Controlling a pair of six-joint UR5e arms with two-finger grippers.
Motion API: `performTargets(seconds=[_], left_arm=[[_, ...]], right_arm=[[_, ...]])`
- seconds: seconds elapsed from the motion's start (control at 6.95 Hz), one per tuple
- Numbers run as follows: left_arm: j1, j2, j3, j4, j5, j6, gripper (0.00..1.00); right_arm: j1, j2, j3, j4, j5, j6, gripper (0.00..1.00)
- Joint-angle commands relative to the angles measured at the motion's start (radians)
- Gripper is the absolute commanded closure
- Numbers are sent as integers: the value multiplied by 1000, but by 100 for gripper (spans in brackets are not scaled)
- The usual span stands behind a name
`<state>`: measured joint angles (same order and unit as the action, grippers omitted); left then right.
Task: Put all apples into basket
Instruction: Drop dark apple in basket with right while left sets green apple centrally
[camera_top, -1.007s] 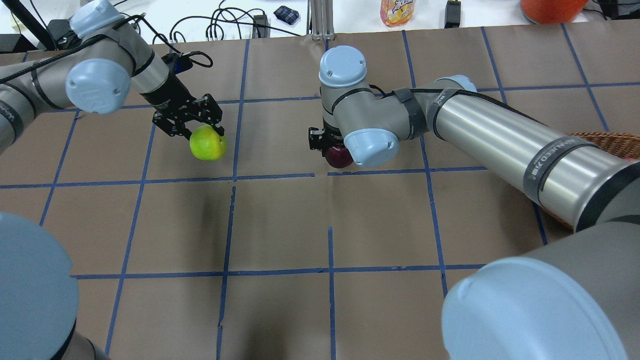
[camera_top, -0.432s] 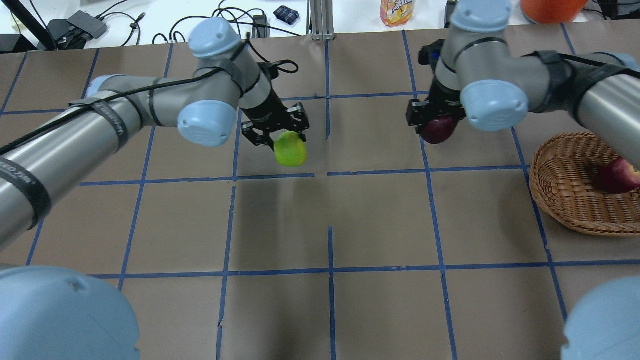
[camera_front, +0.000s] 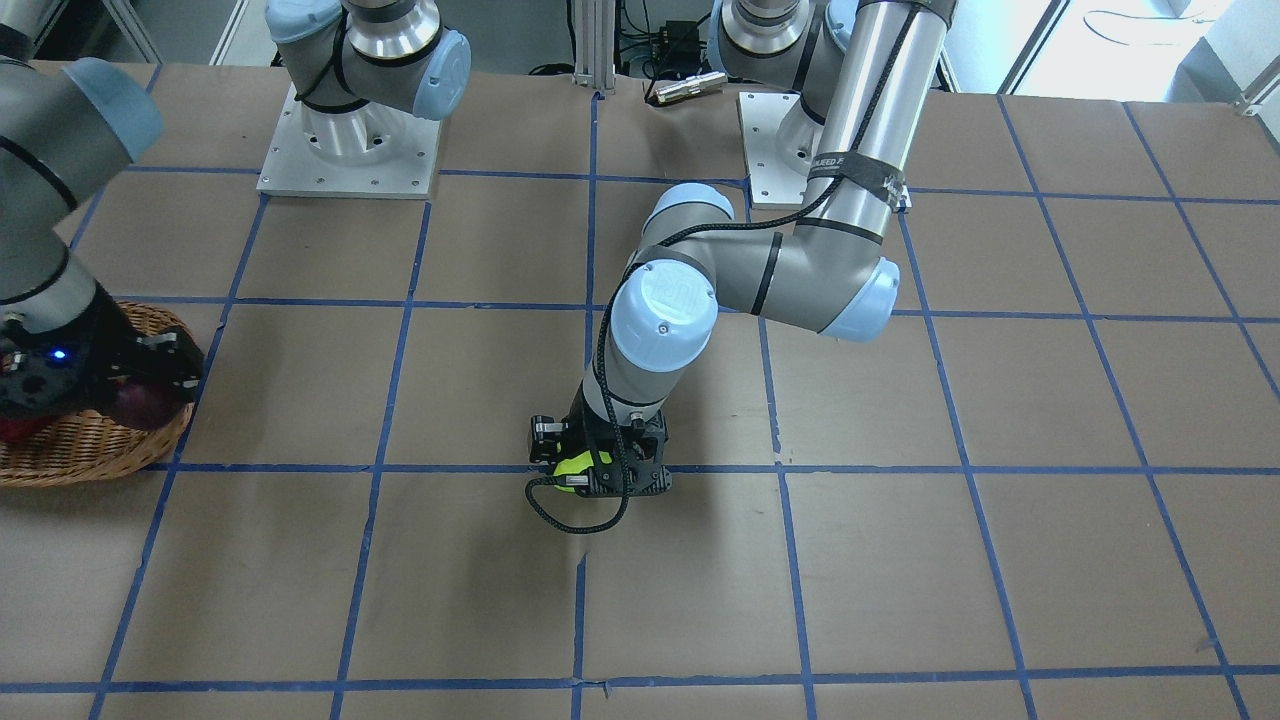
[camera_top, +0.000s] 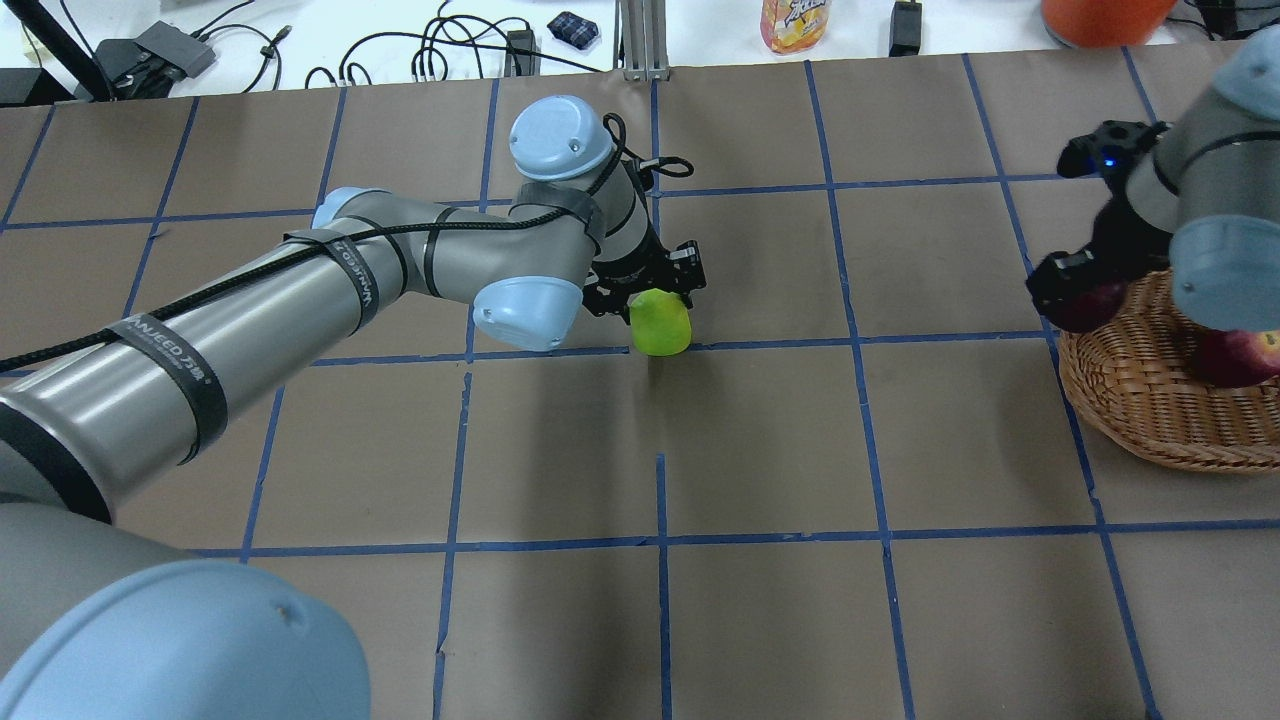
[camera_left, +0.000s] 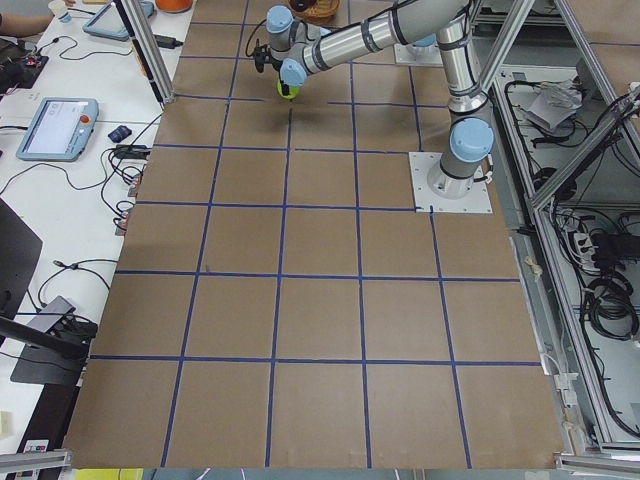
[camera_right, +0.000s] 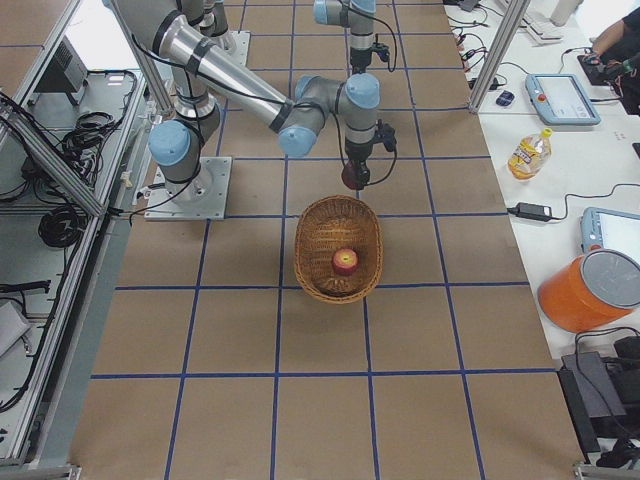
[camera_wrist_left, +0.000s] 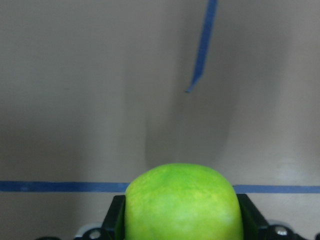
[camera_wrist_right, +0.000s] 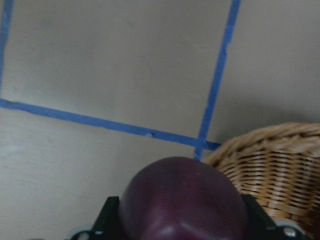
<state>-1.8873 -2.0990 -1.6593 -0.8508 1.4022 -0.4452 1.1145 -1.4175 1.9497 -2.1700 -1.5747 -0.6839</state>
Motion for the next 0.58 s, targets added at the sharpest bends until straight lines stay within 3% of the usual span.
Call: performTargets(seconds=[0.0, 0.29, 0.43], left_arm=[[16, 35, -8, 16, 75, 17, 0], [106, 167, 45, -72, 72, 92, 0], [159, 247, 115, -270, 80, 180, 0]], right_arm=[[-226, 26, 46, -88, 103, -249, 56], [-281, 116, 38, -187, 120, -301, 54], [-283, 136, 34, -195, 121, -307, 53]])
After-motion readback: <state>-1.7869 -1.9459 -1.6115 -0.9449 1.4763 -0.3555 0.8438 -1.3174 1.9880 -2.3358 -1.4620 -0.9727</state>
